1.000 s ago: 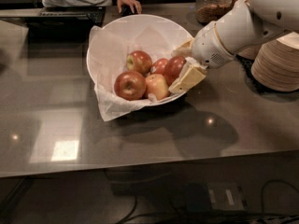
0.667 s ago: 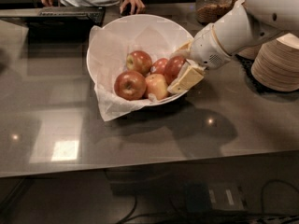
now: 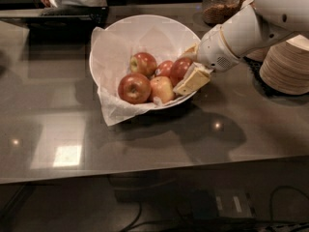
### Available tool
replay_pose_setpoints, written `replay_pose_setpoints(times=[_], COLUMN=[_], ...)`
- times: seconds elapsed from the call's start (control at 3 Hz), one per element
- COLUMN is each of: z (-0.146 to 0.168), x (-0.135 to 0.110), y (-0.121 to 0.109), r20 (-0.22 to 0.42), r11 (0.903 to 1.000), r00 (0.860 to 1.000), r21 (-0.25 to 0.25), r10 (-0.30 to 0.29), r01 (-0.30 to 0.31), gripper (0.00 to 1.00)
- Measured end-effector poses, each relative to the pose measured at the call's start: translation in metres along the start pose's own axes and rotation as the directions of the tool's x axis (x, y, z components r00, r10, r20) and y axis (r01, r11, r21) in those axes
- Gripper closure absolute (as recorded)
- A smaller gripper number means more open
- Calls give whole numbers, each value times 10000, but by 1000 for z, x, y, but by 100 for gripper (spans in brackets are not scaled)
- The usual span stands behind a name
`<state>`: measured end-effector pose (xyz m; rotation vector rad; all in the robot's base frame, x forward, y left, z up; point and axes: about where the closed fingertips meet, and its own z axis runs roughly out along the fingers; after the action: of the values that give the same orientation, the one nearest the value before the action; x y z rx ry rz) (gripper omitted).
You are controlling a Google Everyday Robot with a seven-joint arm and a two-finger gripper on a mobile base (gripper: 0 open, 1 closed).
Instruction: Pick apple from white bowl
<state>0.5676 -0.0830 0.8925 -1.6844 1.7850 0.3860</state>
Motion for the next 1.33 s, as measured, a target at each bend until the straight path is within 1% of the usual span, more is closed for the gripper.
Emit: replay_pose_setpoints(times=[0.33,0.67,1.0,1.33], z=[-4,-24,-38,-51], x=[-2,-7,-13,-27], y=[-1,-7,-11,-14], r20=[19,245,487,851], r11=[9999,9986,9970,9951], r00=[10000,9995,9982,9940], r21=[96,492,711,775], r10=[-50,-184,-351,-683], r01=[50,172,316,618], gripper=[99,100,100,100])
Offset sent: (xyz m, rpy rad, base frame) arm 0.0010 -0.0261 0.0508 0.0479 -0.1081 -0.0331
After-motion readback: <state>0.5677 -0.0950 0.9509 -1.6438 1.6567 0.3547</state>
